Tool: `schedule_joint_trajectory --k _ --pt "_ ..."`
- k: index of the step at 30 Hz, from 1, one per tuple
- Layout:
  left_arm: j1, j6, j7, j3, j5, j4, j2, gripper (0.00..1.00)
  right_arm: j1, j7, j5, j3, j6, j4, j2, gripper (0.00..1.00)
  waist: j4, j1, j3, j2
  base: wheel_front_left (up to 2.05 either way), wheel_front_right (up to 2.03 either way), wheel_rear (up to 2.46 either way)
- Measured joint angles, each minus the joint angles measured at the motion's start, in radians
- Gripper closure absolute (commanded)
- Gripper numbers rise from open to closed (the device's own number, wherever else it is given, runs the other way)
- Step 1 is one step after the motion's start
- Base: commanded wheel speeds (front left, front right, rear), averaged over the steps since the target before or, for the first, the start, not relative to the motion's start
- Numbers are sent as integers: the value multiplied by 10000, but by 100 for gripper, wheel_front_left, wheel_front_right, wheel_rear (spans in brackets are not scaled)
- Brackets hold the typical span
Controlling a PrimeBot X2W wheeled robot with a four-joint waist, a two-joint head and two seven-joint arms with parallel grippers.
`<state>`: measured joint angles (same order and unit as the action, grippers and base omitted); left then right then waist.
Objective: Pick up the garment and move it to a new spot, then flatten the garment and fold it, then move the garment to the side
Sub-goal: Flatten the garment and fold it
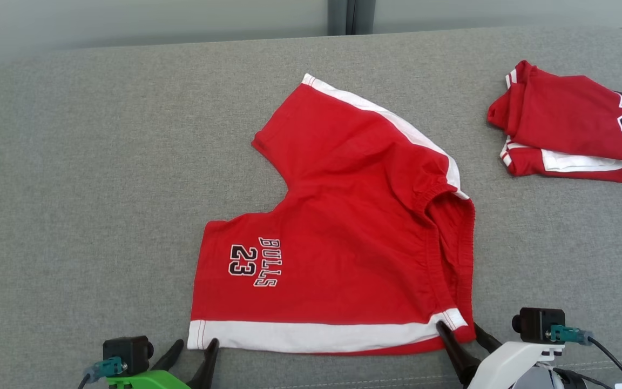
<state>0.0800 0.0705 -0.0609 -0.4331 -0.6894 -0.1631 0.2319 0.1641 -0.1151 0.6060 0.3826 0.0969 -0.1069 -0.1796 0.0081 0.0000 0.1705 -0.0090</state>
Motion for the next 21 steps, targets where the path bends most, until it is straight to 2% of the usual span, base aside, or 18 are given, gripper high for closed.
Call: schedule_joint_trajectory --k 1,2,3,4,5,7,8,9,21 --pt "-9 0 0 0 -2 -25 0 0 -25 -36 13 12 0 -12 0 7 -5 0 1 0 0 0 0" --pt "-17 -2 0 2 -2 -52 2 11 -58 -52 19 15 0 -25 -2 24 -11 0 2 0 0 0 0" --pt "-31 -21 -29 -2 -4 -92 2 29 -96 -65 21 19 -2 -44 -2 42 -16 0 3 0 0 0 0" --pt "-45 -100 -100 -10 -8 -140 12 53 -128 -94 21 21 -2 -59 -4 53 -21 0 1 0 0 0 0" --pt "-50 -100 -100 -17 -17 -171 13 67 -138 -98 21 29 -33 -71 -4 59 -27 0 -1 0 0 0 0" --pt "-72 -102 -111 -25 -27 -213 12 100 -143 -159 23 65 -84 -88 4 80 -40 0 -7 0 0 0 0" --pt "-94 -128 -151 -36 -27 -221 12 100 -149 -176 23 73 -86 -98 15 95 -46 0 -12 0 0 0 0" --pt "-120 -184 -169 -54 -27 -224 12 100 -159 -178 23 73 -86 -109 31 100 -52 0 -18 0 0 0 0" --pt "-227 -263 134 130 19 96 140 100 -336 -163 23 33 -194 117 -35 100 -115 0 -150 0 0 0 0"
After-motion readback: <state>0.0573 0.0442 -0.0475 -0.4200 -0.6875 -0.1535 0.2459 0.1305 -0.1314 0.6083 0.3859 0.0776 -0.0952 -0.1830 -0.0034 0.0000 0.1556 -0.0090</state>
